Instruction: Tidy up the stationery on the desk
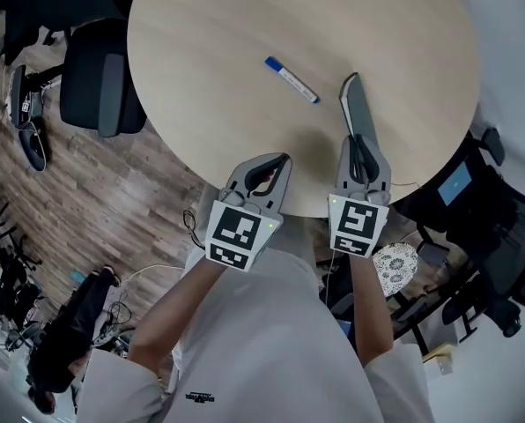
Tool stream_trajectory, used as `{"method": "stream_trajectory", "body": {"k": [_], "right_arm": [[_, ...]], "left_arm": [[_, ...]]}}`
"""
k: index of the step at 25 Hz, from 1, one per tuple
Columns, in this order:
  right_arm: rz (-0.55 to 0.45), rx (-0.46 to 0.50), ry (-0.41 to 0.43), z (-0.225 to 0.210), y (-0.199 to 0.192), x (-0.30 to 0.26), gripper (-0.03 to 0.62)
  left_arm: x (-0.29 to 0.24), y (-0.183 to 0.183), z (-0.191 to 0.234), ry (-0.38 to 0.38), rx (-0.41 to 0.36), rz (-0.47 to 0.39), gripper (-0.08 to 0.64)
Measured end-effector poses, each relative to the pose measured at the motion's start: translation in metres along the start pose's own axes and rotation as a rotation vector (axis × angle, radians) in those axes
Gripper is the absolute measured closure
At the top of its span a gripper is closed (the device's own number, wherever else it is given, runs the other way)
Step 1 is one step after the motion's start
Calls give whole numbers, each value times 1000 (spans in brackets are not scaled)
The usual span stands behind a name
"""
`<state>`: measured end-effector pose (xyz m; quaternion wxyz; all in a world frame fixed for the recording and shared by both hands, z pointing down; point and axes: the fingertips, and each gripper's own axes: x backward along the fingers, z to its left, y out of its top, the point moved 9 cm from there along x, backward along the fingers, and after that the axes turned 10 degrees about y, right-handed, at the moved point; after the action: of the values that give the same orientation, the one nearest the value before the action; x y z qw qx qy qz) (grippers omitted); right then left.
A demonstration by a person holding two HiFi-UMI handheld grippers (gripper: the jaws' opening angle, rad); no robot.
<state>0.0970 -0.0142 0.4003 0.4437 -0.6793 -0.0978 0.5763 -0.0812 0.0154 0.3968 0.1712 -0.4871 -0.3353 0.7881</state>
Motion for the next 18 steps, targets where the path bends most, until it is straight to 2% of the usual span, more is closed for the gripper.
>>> {"method": "stream_trajectory", "body": {"k": [3,8,11,14,18], "right_arm": [[-21,-120,60,-1,6,14,522],[-65,-420,223,-2,12,28,522],[-84,-559,298,4,11,25,522],[-96,-640,327,6,8,17,522],[-110,-718,320,-11,4,10,522]], "left_arm": [[4,3,0,2,0,-8,543],[9,5,-2,4,-11,-13,543],[13,5,1,11,-19,-13,543],[15,3,6,20,-24,-8,543],[16,1,7,27,-32,4,543]]}}
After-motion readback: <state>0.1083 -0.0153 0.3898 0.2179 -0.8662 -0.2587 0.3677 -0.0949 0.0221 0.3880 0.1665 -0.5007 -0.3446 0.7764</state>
